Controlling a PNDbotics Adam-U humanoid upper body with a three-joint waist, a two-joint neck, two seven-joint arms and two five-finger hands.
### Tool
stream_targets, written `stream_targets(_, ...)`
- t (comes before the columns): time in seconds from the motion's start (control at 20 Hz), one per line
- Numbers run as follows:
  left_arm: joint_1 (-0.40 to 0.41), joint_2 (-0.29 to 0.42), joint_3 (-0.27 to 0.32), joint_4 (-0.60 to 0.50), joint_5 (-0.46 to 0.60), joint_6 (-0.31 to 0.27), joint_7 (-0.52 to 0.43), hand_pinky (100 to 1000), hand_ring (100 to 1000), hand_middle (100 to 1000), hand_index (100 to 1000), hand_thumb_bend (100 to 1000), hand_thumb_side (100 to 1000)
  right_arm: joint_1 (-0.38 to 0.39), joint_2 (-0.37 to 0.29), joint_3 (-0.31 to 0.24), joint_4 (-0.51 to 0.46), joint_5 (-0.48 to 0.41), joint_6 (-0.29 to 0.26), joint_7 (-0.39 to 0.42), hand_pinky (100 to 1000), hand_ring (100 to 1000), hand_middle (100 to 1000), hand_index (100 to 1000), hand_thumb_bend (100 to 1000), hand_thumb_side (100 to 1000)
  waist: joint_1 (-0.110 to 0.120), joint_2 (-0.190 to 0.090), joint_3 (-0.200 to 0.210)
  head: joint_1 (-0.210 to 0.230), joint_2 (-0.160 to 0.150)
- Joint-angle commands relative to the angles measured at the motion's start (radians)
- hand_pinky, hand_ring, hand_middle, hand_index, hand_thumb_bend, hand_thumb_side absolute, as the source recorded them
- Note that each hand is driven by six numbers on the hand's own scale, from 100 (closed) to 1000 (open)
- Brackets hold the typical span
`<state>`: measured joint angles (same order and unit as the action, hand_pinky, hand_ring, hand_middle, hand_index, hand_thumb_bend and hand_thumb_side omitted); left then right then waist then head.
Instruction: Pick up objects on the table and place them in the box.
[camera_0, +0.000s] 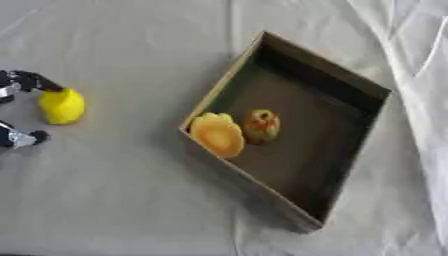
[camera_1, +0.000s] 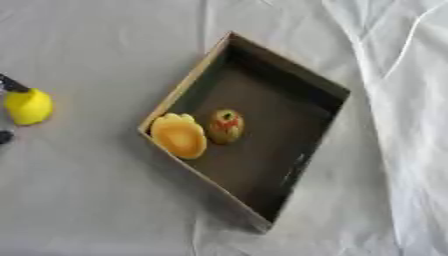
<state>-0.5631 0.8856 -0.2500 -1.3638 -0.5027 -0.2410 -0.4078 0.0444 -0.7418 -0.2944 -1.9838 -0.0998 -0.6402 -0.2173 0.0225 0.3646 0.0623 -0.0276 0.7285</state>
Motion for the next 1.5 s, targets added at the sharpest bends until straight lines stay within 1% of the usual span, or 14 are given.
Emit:
stream_targets(0.05,-0.022,0.011,0.004,0.007,-0.04,0.0,0.05,766,804,712,849,375,114,-0.006,-0.012,-0.004,-0.016,-0.015,0.005,0.014,869,749,681,834,100,522,0.0,-0.014,-0.001,0.004,-0.007)
stream_targets(0.2,-0.038,-0.002,-0.002,0.029,-0.089,-0.004,0.103,708,715,623,785,397,103,-0.009,-0.009,-0.001,-0.016,-0.025,0.008,0.026,869,748,680,833,100,526,0.0,-0.013,-0.003,0.005,-0.007)
stream_targets(0.3,-0.047,-0.01,-0.009,0.044,-0.126,-0.015,0.134,691,682,597,764,427,100,-0.01,-0.008,0.0,-0.016,-0.031,0.009,0.036,868,747,678,834,100,528,0.001,-0.013,-0.004,0.006,-0.007)
stream_targets(0.35,-0.052,-0.014,-0.011,0.051,-0.147,-0.022,0.153,645,626,550,719,423,100,-0.011,-0.007,0.002,-0.016,-0.035,0.01,0.04,868,746,677,836,100,530,0.002,-0.013,-0.004,0.006,-0.006)
stream_targets(0.45,-0.06,-0.026,-0.013,0.066,-0.178,-0.033,0.2,609,589,515,675,359,100,-0.012,-0.005,0.004,-0.016,-0.04,0.012,0.052,869,746,677,840,100,530,0.002,-0.012,-0.005,0.007,-0.006)
stream_targets(0.5,-0.063,-0.03,-0.015,0.073,-0.187,-0.038,0.223,606,585,511,670,351,100,-0.012,-0.004,0.005,-0.016,-0.042,0.013,0.058,869,746,677,840,100,530,0.002,-0.012,-0.005,0.007,-0.006)
stream_targets(0.55,-0.064,-0.035,-0.014,0.079,-0.19,-0.041,0.25,580,548,477,626,255,100,-0.012,-0.003,0.005,-0.016,-0.045,0.015,0.062,869,745,675,842,100,531,0.002,-0.012,-0.005,0.007,-0.006)
stream_targets(0.65,-0.066,-0.041,-0.012,0.087,-0.182,-0.042,0.304,552,512,442,564,139,101,-0.012,-0.001,0.005,-0.016,-0.052,0.017,0.069,868,744,674,845,100,530,0.001,-0.012,-0.005,0.006,-0.006)
stream_targets(0.8,-0.061,-0.041,-0.008,0.072,-0.147,-0.047,0.365,538,487,414,533,100,110,-0.01,0.0,0.005,-0.016,-0.06,0.019,0.079,866,743,673,844,100,529,0.001,-0.014,-0.003,0.003,-0.003)
stream_targets(1.05,-0.058,-0.022,0.02,-0.065,-0.091,-0.057,0.408,531,476,409,516,100,100,-0.003,-0.002,0.002,-0.016,-0.07,0.021,0.086,867,743,662,844,100,530,-0.001,-0.021,0.005,-0.005,0.003)
stream_targets(1.2,-0.089,-0.016,0.024,-0.216,-0.086,-0.077,0.402,535,471,407,514,142,100,0.005,-0.005,-0.005,-0.016,-0.074,0.017,0.08,870,744,660,843,100,531,-0.002,-0.029,0.014,-0.008,0.012)
stream_targets(1.25,-0.108,-0.021,0.018,-0.261,-0.088,-0.085,0.395,536,473,408,515,177,100,0.007,-0.006,-0.007,-0.016,-0.076,0.016,0.077,872,745,661,843,100,531,-0.002,-0.033,0.017,-0.007,0.016)
stream_targets(1.35,-0.169,-0.047,-0.011,-0.328,-0.084,-0.103,0.363,541,475,410,517,188,100,0.009,-0.012,-0.009,-0.016,-0.083,0.016,0.071,873,746,663,843,100,530,-0.002,-0.045,0.024,-0.005,0.024)
stream_targets(1.5,-0.276,-0.13,-0.057,-0.353,-0.074,-0.134,0.295,541,475,411,517,209,100,0.004,-0.024,-0.006,-0.016,-0.098,0.015,0.068,872,747,666,842,100,529,-0.003,-0.063,0.032,0.001,0.032)
